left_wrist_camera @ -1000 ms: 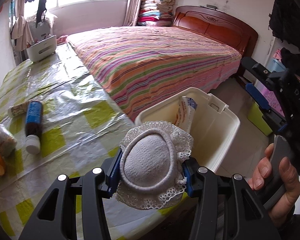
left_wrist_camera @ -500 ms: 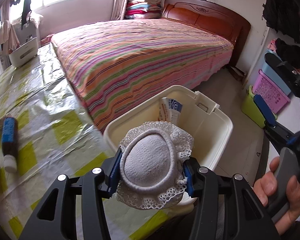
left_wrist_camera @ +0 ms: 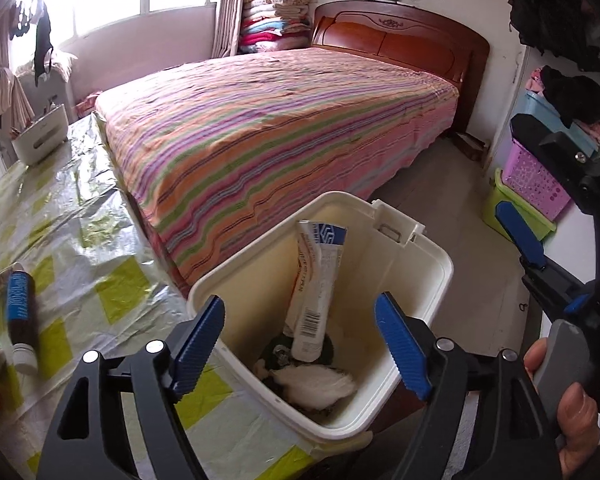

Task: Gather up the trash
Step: 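Lower the white lace pad into the bin and open the left gripper, then move both open grippers back over the tablecloth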

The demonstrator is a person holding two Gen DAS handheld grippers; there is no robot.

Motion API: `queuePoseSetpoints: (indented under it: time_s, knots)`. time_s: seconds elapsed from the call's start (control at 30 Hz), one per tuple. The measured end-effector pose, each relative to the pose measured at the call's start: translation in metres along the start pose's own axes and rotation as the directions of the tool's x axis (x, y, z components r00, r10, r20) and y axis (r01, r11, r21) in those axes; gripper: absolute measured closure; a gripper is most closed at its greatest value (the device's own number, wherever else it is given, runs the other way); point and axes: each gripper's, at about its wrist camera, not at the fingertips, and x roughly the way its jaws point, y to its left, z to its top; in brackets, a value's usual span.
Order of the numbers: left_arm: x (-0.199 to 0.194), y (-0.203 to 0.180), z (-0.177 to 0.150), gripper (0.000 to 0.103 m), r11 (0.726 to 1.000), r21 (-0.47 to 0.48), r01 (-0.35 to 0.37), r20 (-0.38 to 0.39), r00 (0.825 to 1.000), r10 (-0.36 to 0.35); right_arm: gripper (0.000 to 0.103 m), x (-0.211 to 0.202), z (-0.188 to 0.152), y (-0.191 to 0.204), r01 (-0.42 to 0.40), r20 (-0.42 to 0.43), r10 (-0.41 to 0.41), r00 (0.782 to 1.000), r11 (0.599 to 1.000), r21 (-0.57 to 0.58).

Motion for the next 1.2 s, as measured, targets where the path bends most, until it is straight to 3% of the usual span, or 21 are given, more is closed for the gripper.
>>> queuePoseSetpoints:
  time_s: [0.17,0.3,0.47,0.67,0.87,1.0,1.2]
  knots:
    - [-0.017,0.023,-0.008,0.027,0.998,-0.054,-0.011,0.042,0.999,0.014,0.009,0.006,-0.007,0.010,0.003,-0.024,-0.004,1.000,0.999,-0.042]
    - [-0.036,0.051,-0.016,0.027,0.992,-0.103,-0.076,0.088,0.993,0.085,0.007,0.009,-0.014,0.022,-0.014,-0.036,0.011,0.999,0.996,-0.089]
    - [-0.057,0.100,-0.024,0.027,0.972,-0.186,-0.141,0.103,0.981,0.162,0.007,0.018,-0.028,0.046,-0.059,-0.078,0.047,0.996,0.986,-0.158]
    - [-0.080,0.158,-0.036,0.027,0.935,-0.294,-0.197,0.097,0.967,0.234,0.007,0.039,-0.059,0.080,-0.119,-0.187,0.075,0.980,0.964,-0.236]
    - [-0.110,0.203,-0.053,0.027,0.901,-0.359,-0.242,0.102,0.950,0.296,0.007,0.071,-0.101,0.139,-0.252,-0.335,0.139,0.932,0.911,-0.325]
    - [-0.127,0.238,-0.070,0.027,0.855,-0.405,-0.323,0.080,0.919,0.385,0.007,0.100,-0.127,0.184,-0.319,-0.417,0.155,0.895,0.878,-0.358]
    - [-0.153,0.291,-0.092,0.027,0.779,-0.521,-0.348,0.053,0.898,0.437,0.007,0.167,-0.187,0.248,-0.359,-0.581,0.033,0.813,0.815,-0.456]
